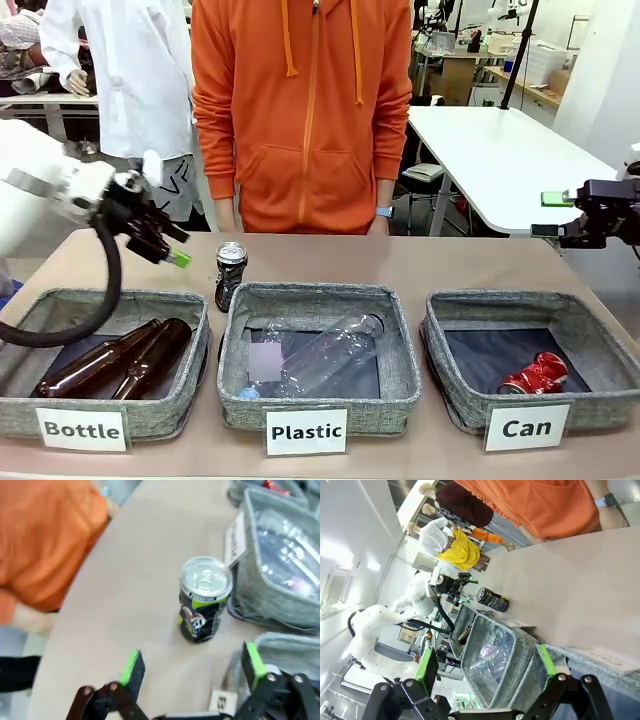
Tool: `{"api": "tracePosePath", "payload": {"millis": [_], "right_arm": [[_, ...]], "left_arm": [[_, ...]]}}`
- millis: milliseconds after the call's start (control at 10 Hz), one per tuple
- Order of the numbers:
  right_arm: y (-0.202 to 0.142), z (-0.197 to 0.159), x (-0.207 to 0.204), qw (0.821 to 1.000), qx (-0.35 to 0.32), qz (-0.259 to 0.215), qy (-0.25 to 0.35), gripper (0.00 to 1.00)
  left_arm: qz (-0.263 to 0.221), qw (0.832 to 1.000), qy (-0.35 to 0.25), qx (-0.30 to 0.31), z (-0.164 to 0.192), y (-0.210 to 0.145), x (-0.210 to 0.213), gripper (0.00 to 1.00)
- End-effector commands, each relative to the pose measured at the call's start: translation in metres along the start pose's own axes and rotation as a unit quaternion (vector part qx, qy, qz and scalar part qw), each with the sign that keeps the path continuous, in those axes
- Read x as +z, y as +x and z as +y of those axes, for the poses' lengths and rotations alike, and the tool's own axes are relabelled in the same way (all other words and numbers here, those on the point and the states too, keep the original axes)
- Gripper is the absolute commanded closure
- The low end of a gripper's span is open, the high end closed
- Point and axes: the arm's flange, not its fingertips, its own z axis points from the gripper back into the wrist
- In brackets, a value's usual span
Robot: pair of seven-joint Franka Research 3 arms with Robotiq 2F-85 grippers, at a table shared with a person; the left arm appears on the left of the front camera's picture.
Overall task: Sort the can waste into the basket.
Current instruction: Pick up the can waste from the table and place it in the right Fabric basket.
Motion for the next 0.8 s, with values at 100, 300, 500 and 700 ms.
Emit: {"api": "tracePosePath", "payload": {"millis": [100, 300, 500, 700], "right_arm": [[0.001, 0.001, 0.000, 1.000, 0.012, -0.003, 0.001, 0.00], [0.001, 0.001, 0.000, 1.000, 0.012, -0.003, 0.001, 0.00], [0.001, 0.001, 0.000, 1.000, 0.012, -0.003, 0.001, 0.00], [0.001, 0.001, 0.000, 1.000, 0.012, -0.003, 0.001, 0.00]], "left_arm": [[-0.006, 0.999, 0.052, -0.012, 0.026, 0.006, -0.016, 0.00], [0.013, 1.000, 0.004, -0.026, 0.005, 0.005, -0.019, 0.00], [0.014, 0.999, 0.017, -0.025, 0.014, 0.005, -0.026, 0.00], [0.013, 0.996, -0.037, -0.082, 0.013, 0.009, -0.035, 0.00]]}}
